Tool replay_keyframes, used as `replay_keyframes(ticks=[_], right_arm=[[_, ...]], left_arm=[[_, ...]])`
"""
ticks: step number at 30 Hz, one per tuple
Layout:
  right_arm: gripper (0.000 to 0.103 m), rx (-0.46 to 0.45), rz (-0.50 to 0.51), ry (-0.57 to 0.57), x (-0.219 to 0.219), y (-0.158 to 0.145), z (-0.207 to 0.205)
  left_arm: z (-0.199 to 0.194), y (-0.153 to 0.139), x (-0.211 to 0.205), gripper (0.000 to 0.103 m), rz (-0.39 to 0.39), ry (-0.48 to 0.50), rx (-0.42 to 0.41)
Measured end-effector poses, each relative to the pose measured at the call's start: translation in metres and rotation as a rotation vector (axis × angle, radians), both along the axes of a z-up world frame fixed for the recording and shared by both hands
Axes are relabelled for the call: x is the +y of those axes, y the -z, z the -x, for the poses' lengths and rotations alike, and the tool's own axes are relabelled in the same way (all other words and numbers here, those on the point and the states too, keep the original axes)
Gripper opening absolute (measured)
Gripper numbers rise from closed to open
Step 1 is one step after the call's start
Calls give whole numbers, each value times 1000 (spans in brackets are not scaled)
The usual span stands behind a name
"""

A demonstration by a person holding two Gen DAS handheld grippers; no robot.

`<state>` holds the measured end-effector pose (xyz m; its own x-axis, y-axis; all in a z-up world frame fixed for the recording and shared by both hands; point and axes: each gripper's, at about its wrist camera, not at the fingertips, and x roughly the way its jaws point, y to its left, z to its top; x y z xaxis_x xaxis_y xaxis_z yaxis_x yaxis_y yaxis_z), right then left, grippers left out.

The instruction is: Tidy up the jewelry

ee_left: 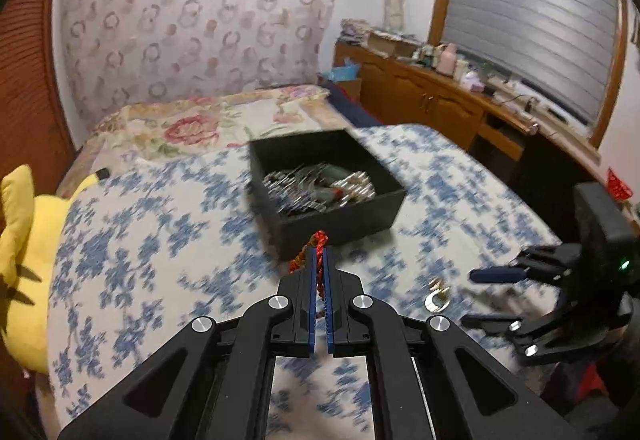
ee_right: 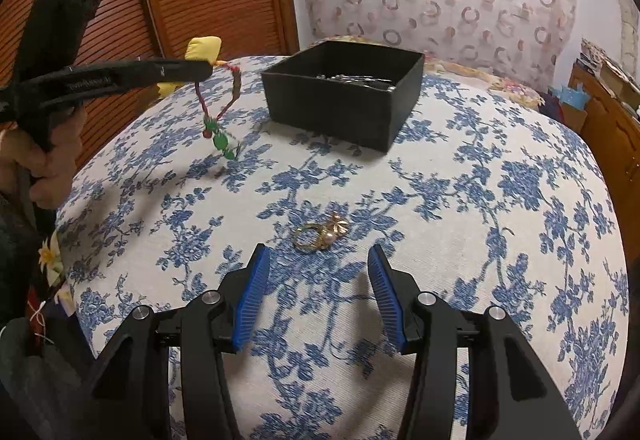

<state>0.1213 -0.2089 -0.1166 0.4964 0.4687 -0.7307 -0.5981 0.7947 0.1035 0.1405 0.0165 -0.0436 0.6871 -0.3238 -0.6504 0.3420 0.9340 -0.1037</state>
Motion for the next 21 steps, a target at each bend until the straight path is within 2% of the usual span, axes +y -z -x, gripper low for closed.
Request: replay_keyframes(ticks=[6,12,15,21], right_arm=[[53,-7,5,-51,21,-4,2],[53,-6,17,-132,57,-8,-2],[43,-1,21,-190,81,-10,-9],[38,-13,60,-278,127,-10,-29]], left_arm=[[2,35,36,2,-3,-78,84],[10,47,65,2,16,-147,103],[12,51,74,2,14,-163,108],[11,55,81,2,27,-173,116]])
